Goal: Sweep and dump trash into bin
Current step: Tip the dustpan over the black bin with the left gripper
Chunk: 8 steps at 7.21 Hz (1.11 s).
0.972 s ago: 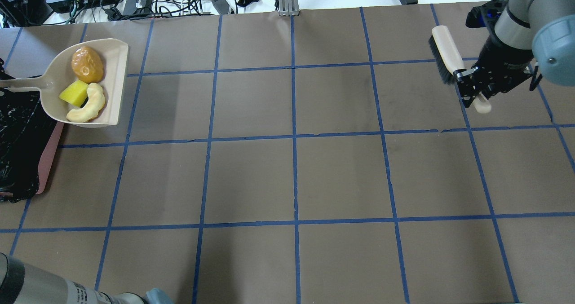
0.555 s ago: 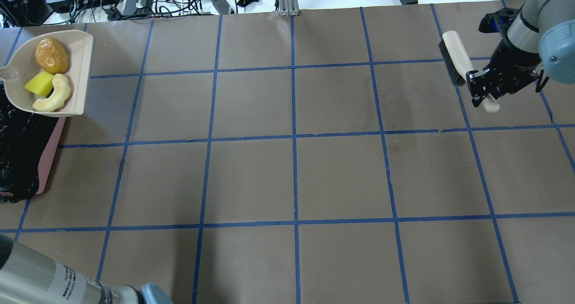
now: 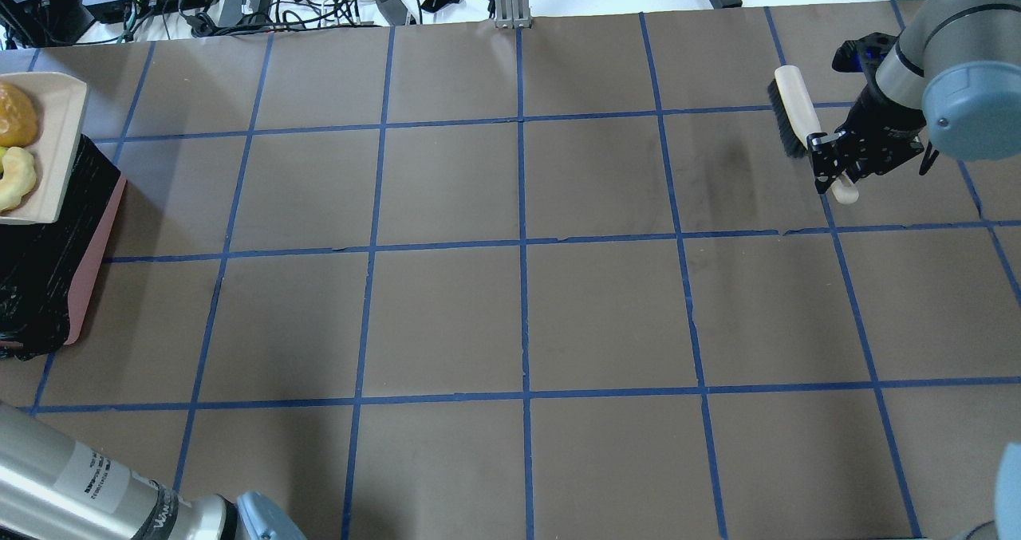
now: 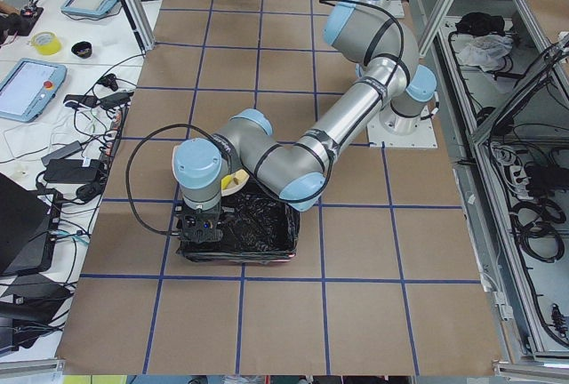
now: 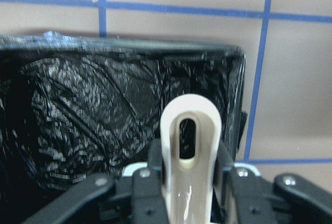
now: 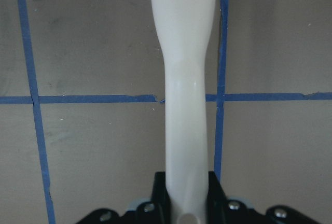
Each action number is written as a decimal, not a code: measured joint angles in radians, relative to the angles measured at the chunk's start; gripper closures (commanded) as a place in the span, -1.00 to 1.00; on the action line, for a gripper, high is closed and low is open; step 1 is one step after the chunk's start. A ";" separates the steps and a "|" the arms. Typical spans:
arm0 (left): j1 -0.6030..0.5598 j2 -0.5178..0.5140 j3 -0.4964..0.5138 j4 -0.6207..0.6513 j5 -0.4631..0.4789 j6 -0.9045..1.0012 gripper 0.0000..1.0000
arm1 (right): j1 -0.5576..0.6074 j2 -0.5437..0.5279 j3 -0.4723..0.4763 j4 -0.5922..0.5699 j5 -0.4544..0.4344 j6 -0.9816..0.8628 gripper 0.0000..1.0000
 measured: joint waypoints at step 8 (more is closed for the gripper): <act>0.054 -0.007 0.062 0.184 0.127 0.196 1.00 | -0.057 0.062 0.054 -0.079 -0.043 -0.070 0.61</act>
